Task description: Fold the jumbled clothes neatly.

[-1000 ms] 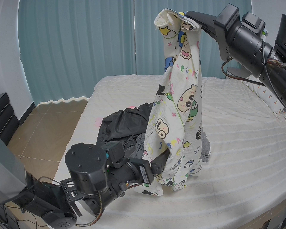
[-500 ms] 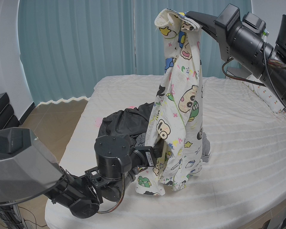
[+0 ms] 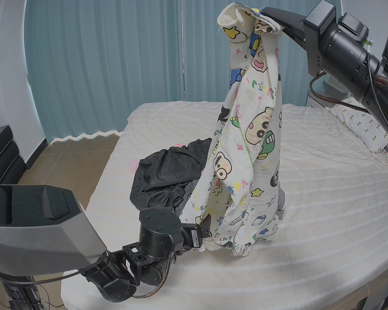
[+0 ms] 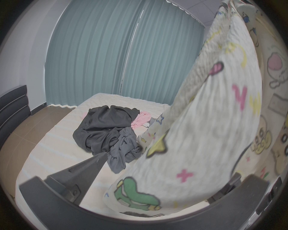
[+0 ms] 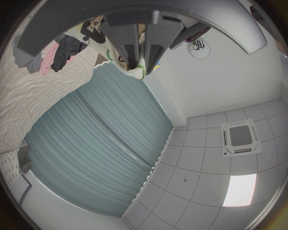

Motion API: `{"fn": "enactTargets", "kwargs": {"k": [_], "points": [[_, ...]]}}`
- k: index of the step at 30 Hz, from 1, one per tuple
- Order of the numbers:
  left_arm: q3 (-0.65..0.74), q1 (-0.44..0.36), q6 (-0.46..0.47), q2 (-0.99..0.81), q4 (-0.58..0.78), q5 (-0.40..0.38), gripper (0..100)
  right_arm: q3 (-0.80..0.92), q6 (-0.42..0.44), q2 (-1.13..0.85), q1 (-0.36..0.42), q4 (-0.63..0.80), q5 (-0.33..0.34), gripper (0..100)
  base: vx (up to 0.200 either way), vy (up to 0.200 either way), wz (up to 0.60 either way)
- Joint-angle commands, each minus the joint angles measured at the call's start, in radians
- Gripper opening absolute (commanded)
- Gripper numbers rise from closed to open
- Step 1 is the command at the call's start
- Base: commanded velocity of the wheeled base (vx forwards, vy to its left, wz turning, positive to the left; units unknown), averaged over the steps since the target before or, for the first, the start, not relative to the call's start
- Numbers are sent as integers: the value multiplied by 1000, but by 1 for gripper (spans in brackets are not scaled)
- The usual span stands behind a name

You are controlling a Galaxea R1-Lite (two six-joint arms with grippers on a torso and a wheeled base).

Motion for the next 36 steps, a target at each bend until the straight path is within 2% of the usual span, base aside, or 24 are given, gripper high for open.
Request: {"fn": "enactTargets", "kwargs": {"k": [1,13,14,19,25,26,27,28,29,33,35,36], "points": [[-1,-2,-1,43,-3,-1,100,2,0,-6,1,0,0,0,0,0,0],[-3,-8,-7,68,-26,-9,100,24,0,-17,-4,0,2,0,0,0,0],[-1,-8,-7,66,-32,-9,0,24,0,-17,-7,0,2,0,0,0,0],[53,-8,-10,42,-124,-9,0,61,2,-37,-71,0,2,0,0,0,0],[151,30,-30,-53,-262,-7,0,153,0,-101,-171,5,28,0,0,0,0],[152,32,-32,-56,-265,-7,0,156,0,-103,-174,5,28,0,0,0,0],[186,41,-35,-118,-275,-7,0,179,0,-112,-222,8,40,0,0,0,0],[188,42,-36,-124,-275,-7,0,182,0,-112,-225,8,42,0,0,0,0],[206,49,-41,-195,-275,-9,0,210,-1,-115,-272,9,51,0,0,0,0],[200,72,-39,-323,-261,-10,0,262,-5,-110,-372,11,66,0,0,0,0],[188,89,-33,-376,-236,-19,0,280,-5,-109,-415,12,72,0,0,0,0],[151,112,-32,-443,-172,-44,0,295,-6,-106,-460,20,82,0,0,0,0]]}}
